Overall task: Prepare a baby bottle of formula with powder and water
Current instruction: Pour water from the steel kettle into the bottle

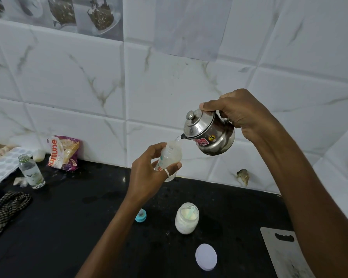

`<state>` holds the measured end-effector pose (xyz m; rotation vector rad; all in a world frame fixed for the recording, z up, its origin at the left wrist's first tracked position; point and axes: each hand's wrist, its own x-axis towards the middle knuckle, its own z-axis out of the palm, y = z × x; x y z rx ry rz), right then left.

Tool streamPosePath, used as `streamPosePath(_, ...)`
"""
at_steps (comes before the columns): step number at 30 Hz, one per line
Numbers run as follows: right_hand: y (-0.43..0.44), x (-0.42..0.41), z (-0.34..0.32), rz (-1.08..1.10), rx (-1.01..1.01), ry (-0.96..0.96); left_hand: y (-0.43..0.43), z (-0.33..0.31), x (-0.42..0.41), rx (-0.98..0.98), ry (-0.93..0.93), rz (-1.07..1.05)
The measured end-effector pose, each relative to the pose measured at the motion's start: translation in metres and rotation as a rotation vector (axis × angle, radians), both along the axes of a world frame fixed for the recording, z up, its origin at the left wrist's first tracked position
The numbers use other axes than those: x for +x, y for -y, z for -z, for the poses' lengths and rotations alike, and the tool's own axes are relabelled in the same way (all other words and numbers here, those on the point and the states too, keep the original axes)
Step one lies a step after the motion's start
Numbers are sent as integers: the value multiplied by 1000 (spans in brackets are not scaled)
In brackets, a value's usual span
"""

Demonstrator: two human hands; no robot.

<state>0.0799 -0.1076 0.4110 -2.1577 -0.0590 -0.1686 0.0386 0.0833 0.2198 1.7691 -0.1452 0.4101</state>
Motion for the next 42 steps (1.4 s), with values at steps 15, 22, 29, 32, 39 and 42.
streamPosePath(15, 1, -2, 1, -7, 2, 4, -1, -2, -2, -31, 7, 2)
streamPosePath(22, 1, -3, 0, 3, -1, -9, -1, -2, -4, -39, 12, -7)
streamPosePath(29, 0, -4, 0, 6, 5, -1, 0, -3, -5, -35, 8, -18)
streamPosePath(32, 1, -4, -1, -4, 11, 4, 0, -3, -6, -35, 5, -13)
streamPosePath(39, 1, -7, -2, -22, 19, 16, -1, -2, -7, -51, 0, -13)
streamPosePath(42, 0, -8, -2, -20, 13, 21, -2, -2, -6, -56, 3, -12)
